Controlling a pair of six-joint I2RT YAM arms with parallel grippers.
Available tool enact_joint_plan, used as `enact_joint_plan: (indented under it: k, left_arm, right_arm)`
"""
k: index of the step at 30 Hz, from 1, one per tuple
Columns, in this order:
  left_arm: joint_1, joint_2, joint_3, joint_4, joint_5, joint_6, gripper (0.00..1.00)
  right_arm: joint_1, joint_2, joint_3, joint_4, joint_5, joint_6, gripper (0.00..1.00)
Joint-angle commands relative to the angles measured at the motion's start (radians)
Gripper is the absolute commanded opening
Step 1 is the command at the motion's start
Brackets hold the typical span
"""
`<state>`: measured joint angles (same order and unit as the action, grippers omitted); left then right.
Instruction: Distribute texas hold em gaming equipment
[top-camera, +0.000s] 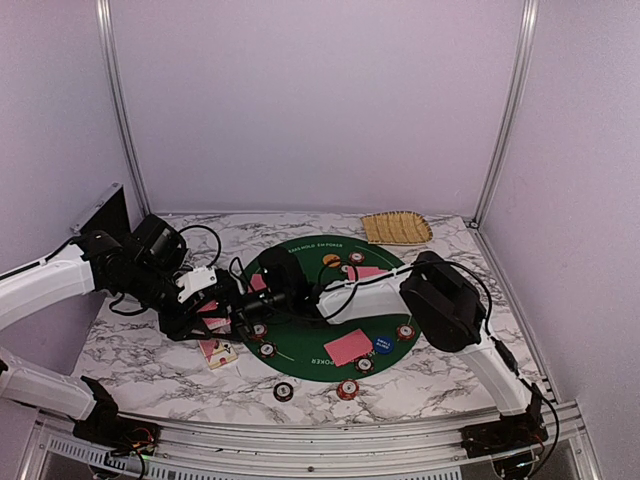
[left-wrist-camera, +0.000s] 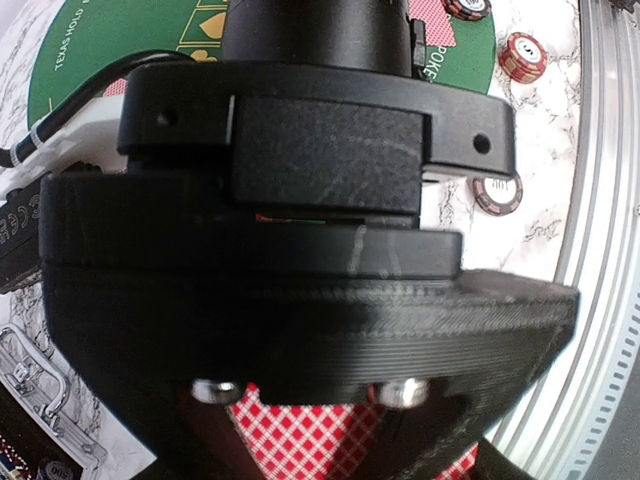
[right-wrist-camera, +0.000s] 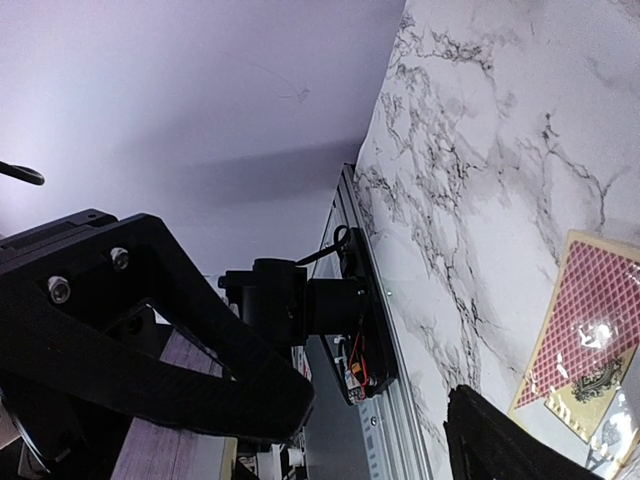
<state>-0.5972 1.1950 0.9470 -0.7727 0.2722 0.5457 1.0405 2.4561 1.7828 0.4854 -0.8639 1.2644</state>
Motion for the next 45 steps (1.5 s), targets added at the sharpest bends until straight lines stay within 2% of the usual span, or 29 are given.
enact_joint_plan:
  k: [1, 18, 33, 42, 45]
  left_arm:
    - [0.003, -0.012, 0.024, 0.001, 0.024, 0.008, 0.0]
    - [0.004, -0.014, 0.021, 0.0, 0.018, 0.008, 0.0]
    - [0.004, -0.024, 0.007, 0.002, 0.016, 0.009, 0.0]
    - [0.004, -0.022, 0.008, 0.002, 0.018, 0.009, 0.0]
    - [0.004, -0.023, 0.007, 0.002, 0.018, 0.01, 0.0]
  right_arm:
    - [-0.008, -0.009, -0.029, -0.009, -0.005, -0.015, 0.89]
    - [-0.05, -0.101, -0.19, 0.047, 0.017, -0.017, 0.74]
    - [-0.06, -0.168, -0.238, 0.075, 0.017, -0.021, 0.55]
    - [-0.074, -0.206, -0.282, 0.068, 0.017, -0.038, 0.51]
    - [-0.077, -0.22, -0.292, 0.068, 0.016, -0.04, 0.47]
